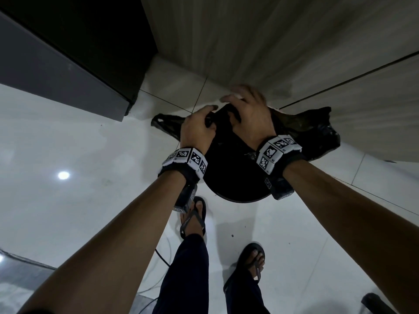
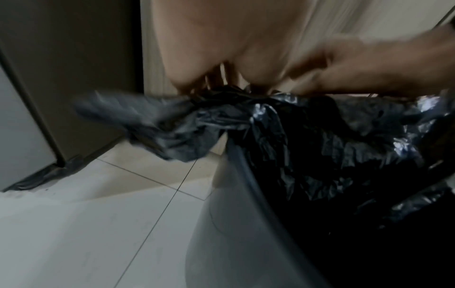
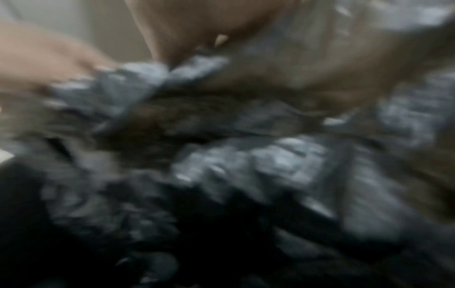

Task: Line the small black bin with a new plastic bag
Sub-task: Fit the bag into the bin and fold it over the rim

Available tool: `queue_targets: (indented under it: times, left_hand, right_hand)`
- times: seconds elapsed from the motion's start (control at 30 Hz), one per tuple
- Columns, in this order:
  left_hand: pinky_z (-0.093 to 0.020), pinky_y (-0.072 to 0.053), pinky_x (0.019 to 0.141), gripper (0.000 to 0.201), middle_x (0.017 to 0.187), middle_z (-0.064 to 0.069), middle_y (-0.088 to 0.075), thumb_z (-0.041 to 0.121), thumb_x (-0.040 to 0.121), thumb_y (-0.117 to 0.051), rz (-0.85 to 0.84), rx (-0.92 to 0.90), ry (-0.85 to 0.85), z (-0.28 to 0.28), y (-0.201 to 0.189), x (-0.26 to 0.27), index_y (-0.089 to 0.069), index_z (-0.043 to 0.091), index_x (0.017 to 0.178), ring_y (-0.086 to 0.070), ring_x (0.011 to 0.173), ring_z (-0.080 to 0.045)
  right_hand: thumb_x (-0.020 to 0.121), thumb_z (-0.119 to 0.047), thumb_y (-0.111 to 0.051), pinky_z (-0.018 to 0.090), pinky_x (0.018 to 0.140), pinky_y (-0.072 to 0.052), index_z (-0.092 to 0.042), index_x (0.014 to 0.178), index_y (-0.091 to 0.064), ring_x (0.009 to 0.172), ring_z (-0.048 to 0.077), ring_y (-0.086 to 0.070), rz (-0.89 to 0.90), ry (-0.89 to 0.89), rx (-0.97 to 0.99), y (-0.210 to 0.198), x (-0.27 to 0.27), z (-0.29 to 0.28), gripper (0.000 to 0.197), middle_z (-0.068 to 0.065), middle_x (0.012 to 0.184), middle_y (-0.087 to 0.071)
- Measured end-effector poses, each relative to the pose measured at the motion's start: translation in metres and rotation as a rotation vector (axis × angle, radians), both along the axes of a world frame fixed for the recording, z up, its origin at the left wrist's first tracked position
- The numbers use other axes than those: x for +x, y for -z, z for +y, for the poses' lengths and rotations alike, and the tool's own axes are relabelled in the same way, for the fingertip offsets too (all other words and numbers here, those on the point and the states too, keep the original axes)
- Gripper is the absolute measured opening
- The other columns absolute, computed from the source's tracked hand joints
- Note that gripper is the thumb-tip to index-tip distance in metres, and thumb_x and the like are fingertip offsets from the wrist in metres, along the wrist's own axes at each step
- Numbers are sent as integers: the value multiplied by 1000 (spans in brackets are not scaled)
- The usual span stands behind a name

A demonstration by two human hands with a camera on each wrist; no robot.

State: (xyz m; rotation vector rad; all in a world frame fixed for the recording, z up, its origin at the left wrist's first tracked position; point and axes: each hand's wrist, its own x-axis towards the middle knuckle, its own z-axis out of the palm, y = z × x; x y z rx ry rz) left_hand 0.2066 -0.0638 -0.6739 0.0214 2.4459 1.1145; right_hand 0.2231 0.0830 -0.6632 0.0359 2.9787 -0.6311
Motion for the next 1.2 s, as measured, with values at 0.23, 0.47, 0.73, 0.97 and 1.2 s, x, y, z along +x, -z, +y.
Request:
queue_targets:
  times: [0.23,0.47,0.73,0.97,1.2]
  left_hand:
    - [-16,-40,96,30,116,-3,-71,24,94,-55,-4,46,-20,1,11,11,-64,23,123,-64,111,-20]
    - [-29,-45,94,36,117,-9,-69,35,101,-38,-3,18,97,0,19,19,-52,27,133,-62,110,-32]
    - [-16,-36,83,30,113,-8,-70,31,99,-45,6,18,-25,2,25,42,-62,20,121,-63,108,-27]
    - [-20,-43,95,31,119,1,-69,21,89,-60,39,-7,20,18,17,39,-65,28,119,-61,112,-18]
    - [-17,-48,95,29,114,7,-71,15,84,-64,-32,119,147,62,29,-2,-73,32,105,-63,107,-8]
  right_hand:
    - [96,-25,-41,44,94,-43,-25,119,-63,102,34,-59,-78,45,-18,30,11,11,32,7,114,-68]
    - [94,-14,-40,43,85,-43,-42,143,-35,99,34,-55,-99,117,72,34,41,38,57,8,115,-59]
    - [91,0,-44,24,94,-46,-29,131,-57,110,25,-63,-99,342,-197,30,76,61,51,7,118,-69]
    - [96,-9,-45,37,88,-54,-30,127,-60,101,29,-67,-47,346,-218,34,92,70,40,9,110,-73]
    - [96,-11,-48,7,94,-39,-23,130,-59,113,14,-61,-49,293,-339,41,69,76,37,1,121,-67]
